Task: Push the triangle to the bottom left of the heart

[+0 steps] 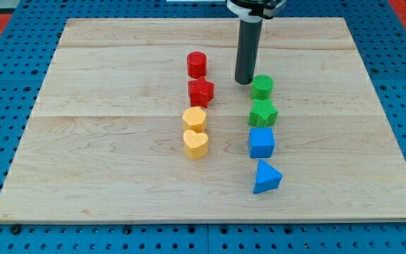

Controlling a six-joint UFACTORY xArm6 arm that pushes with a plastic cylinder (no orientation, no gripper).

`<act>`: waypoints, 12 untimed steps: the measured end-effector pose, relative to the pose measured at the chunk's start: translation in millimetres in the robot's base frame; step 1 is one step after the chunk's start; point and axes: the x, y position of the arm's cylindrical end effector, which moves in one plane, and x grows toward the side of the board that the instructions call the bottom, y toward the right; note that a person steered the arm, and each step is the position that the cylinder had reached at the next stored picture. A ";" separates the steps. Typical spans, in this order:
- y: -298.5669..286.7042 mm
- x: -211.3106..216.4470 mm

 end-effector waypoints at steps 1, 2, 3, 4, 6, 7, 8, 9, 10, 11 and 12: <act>-2.7 0.4; 14.3 4.9; 63.1 -15.0; 128.3 41.9; 63.3 179.1; 54.6 222.4; -13.6 226.1; -44.6 201.8; -40.9 198.8; -48.7 171.7; -81.1 144.3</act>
